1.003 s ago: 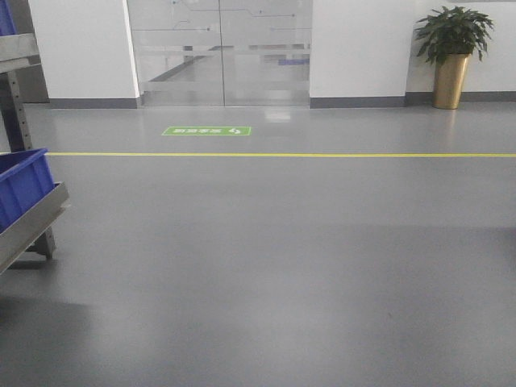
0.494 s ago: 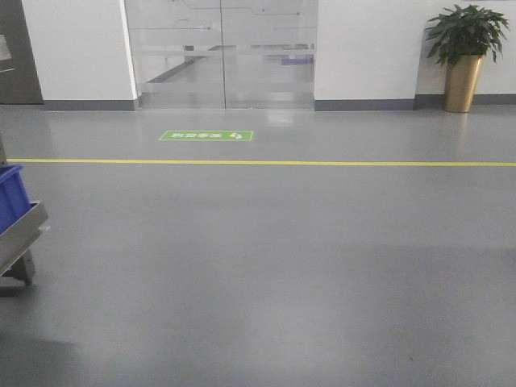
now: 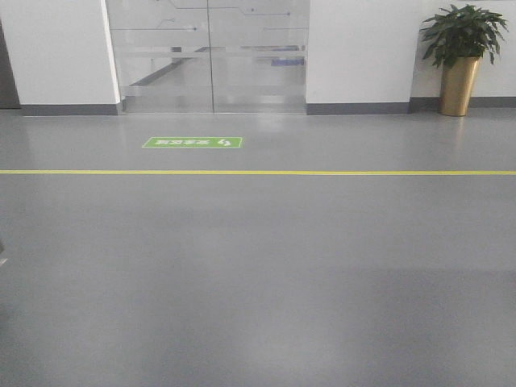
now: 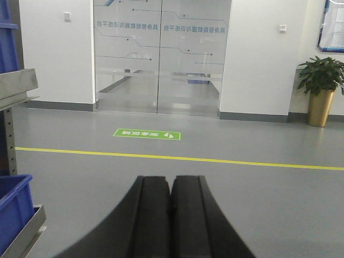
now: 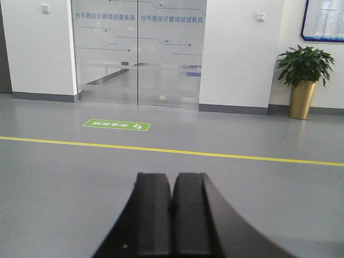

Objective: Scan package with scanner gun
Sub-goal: 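Drive the base forward along the floor past the blue-crate shelf, then turn the base and approach the red workbench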

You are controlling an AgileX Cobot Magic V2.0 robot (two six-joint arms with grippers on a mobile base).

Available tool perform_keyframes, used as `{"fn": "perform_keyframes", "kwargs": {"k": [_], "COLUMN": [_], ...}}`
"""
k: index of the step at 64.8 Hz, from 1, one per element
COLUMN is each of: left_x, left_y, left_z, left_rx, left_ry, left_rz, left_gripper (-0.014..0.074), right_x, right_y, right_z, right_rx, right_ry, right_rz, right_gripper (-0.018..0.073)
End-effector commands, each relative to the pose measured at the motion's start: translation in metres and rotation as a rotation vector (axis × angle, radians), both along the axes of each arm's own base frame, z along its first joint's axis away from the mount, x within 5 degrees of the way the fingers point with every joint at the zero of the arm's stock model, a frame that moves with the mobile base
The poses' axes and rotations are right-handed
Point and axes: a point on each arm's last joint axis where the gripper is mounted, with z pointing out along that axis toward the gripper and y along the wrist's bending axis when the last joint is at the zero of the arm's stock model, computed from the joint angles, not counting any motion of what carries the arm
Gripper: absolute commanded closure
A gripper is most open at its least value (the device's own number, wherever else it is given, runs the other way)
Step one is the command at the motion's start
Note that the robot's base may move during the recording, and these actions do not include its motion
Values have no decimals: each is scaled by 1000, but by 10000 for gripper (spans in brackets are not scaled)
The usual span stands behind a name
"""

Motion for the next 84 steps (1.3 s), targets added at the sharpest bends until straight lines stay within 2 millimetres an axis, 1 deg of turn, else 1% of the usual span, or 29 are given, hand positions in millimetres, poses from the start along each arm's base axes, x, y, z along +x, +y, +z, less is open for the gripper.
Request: {"fn": "perform_keyframes", "kwargs": {"k": [1, 84], "left_x": [-1, -1], "left_y": [0, 0], "left_z": [3, 3], "left_rx": [2, 2], "left_ry": [-22, -22], "left_rz": [4, 4], "left_gripper": [708, 708], "right_x": [0, 0], "right_y": [0, 0], "right_z": [2, 2], "right_rx": [-4, -4], "right_ry": [-25, -25], "right_rz": [-6, -6], "right_gripper": [713, 713]}}
